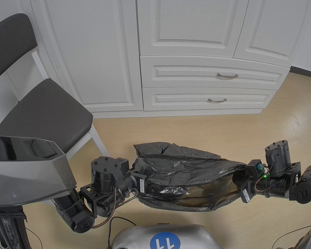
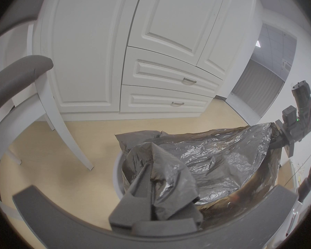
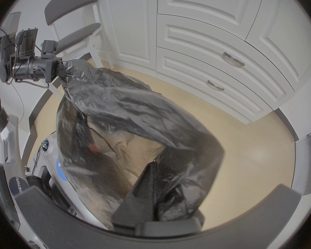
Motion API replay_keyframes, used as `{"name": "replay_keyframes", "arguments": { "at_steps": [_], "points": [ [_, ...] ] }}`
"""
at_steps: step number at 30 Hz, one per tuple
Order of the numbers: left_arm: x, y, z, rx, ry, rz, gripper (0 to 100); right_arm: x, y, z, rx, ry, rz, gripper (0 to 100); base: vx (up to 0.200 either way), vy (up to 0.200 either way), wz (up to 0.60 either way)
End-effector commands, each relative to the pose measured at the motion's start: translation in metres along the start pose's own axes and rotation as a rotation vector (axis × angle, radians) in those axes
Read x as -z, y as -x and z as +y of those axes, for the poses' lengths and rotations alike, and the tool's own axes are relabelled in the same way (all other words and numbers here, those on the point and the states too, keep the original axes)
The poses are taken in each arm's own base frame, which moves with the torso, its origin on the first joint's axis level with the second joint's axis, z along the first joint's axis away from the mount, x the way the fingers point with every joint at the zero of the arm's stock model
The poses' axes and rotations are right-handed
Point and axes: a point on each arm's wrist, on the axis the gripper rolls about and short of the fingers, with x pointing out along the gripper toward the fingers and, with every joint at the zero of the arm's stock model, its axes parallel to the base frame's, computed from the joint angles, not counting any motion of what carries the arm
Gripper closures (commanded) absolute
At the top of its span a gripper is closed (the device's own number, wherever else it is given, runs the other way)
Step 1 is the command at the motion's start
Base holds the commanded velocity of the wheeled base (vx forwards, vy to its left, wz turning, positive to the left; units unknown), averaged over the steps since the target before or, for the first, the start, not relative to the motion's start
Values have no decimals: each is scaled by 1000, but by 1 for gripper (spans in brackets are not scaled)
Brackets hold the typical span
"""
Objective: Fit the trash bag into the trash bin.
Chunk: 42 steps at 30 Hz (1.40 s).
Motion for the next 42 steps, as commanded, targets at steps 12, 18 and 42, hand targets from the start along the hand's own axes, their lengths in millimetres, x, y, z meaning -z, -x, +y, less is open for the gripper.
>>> {"name": "replay_keyframes", "arguments": {
  "at_steps": [12, 18, 42],
  "points": [
    [0, 0, 20, -43, -32, -23, 100, 5, 7, -22, 62, 21, -1, 100, 0, 0, 0],
    [-2, 3, 17, -33, -30, -49, 100, 1, 9, -23, 63, 17, -25, 100, 0, 0, 0],
    [-4, 2, 30, -68, -80, -63, 100, 2, 24, -50, 87, 34, -86, 100, 0, 0, 0]
  ]
}}
